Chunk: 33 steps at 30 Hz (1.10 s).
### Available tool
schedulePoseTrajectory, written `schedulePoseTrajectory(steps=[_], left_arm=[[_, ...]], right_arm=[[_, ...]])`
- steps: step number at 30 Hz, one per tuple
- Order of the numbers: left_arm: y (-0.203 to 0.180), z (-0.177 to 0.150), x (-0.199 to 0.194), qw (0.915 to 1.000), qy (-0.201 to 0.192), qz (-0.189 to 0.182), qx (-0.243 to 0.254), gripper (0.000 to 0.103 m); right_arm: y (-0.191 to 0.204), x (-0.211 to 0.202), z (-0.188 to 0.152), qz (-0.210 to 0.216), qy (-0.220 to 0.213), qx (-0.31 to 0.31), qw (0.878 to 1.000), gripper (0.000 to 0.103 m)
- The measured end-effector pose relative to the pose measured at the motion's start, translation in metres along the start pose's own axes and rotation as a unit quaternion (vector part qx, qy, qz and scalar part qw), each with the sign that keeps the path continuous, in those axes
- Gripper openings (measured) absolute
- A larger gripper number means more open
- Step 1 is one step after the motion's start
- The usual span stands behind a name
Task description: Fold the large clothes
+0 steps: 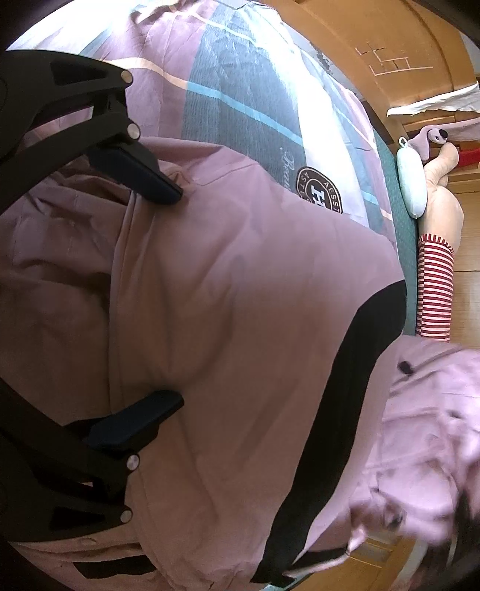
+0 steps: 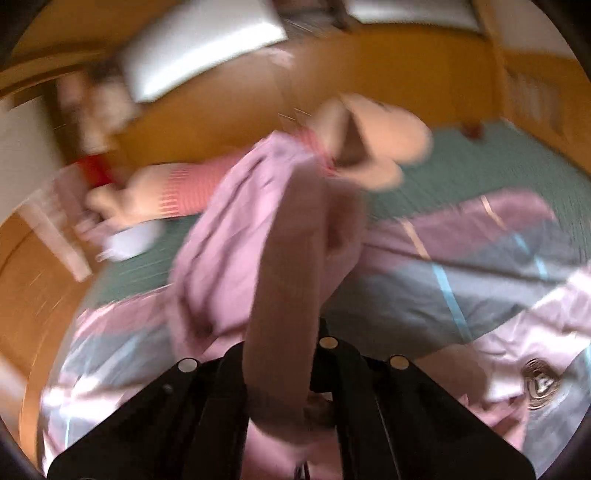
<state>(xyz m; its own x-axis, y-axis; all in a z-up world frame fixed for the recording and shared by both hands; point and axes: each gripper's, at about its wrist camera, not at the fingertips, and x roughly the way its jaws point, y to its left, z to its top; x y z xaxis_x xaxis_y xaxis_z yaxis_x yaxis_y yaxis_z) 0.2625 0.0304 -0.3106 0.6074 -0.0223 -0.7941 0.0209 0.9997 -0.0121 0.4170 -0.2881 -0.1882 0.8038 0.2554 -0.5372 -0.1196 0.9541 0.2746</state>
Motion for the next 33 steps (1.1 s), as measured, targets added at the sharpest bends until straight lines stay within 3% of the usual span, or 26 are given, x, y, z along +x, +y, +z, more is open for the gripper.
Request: schedulePoseTrajectory(steps=[3,5,7,9,10,12,15,16,17,18,19,20,23,24,26,29,31,32,33], left_arm=[[-0.003,0.000,0.001,1.0000,0.003,0.005,0.003,0.101],[-0.003,0.001,0.000,1.0000,0.006,0.005,0.004,0.101],[-0.001,0.003,-0.006,0.9999,0.014,0.004,-0.004,0.101],[0.006,0.005,-0.016,0.9991,0.035,0.018,-0.018,0.101],[0.012,0.005,-0.024,0.9984,0.039,0.028,-0.030,0.101],[0.024,0.001,-0.043,0.9960,0.033,0.075,-0.036,0.101],[0.041,0.000,-0.063,0.9935,0.040,0.087,-0.061,0.101],[0.045,0.002,-0.068,0.9933,0.040,0.077,-0.076,0.101],[0.048,0.005,-0.075,0.9931,0.030,0.059,-0.097,0.101],[0.049,0.008,-0.081,0.9928,0.023,0.051,-0.106,0.101],[0.046,0.012,-0.086,0.9927,0.016,0.044,-0.111,0.101],[0.041,0.014,-0.090,0.9932,0.013,0.038,-0.110,0.101],[0.016,0.023,-0.093,0.9964,0.021,0.013,-0.081,0.101],[0.006,0.026,-0.092,0.9973,0.026,0.005,-0.069,0.101],[-0.009,0.028,-0.091,0.9986,0.027,-0.007,-0.045,0.101],[-0.021,0.030,-0.087,0.9996,0.021,0.005,-0.021,0.101],[-0.021,0.027,-0.081,0.9996,0.027,0.009,-0.002,0.101],[-0.021,0.026,-0.077,0.9993,0.035,0.010,0.002,0.101],[-0.019,0.026,-0.076,0.9993,0.037,0.010,0.001,0.101]], right_arm=[[0.011,-0.069,-0.048,0.033,0.009,-0.020,0.999,0.001],[-0.001,-0.110,-0.087,0.046,0.020,-0.001,0.999,0.003],[-0.018,-0.129,-0.123,0.036,0.051,0.017,0.998,0.014],[-0.026,-0.143,-0.163,-0.041,0.083,-0.014,0.996,0.027],[-0.028,-0.151,-0.180,-0.085,0.095,-0.026,0.991,0.055],[-0.032,-0.160,-0.201,-0.187,0.111,-0.047,0.975,0.097],[-0.036,-0.172,-0.218,-0.277,0.118,-0.078,0.950,0.097],[-0.038,-0.180,-0.220,-0.285,0.100,-0.061,0.951,0.097],[-0.039,-0.193,-0.222,-0.266,0.089,-0.038,0.959,0.097],[-0.039,-0.200,-0.218,-0.211,0.077,-0.001,0.974,0.097],[-0.036,-0.206,-0.213,-0.126,0.062,0.044,0.989,0.097],[-0.036,-0.208,-0.211,-0.048,0.053,0.082,0.994,0.097],[-0.017,-0.188,-0.204,0.104,0.082,0.156,0.979,0.102],[-0.008,-0.173,-0.204,0.130,0.105,0.170,0.971,0.102],[0.009,-0.144,-0.206,0.143,0.138,0.179,0.964,0.102],[0.028,-0.090,-0.216,0.112,0.189,0.182,0.958,0.102],[0.033,-0.076,-0.227,0.104,0.190,0.196,0.956,0.098],[0.035,-0.074,-0.232,0.099,0.181,0.191,0.960,0.088],[0.036,-0.073,-0.235,0.092,0.182,0.177,0.963,0.056]])
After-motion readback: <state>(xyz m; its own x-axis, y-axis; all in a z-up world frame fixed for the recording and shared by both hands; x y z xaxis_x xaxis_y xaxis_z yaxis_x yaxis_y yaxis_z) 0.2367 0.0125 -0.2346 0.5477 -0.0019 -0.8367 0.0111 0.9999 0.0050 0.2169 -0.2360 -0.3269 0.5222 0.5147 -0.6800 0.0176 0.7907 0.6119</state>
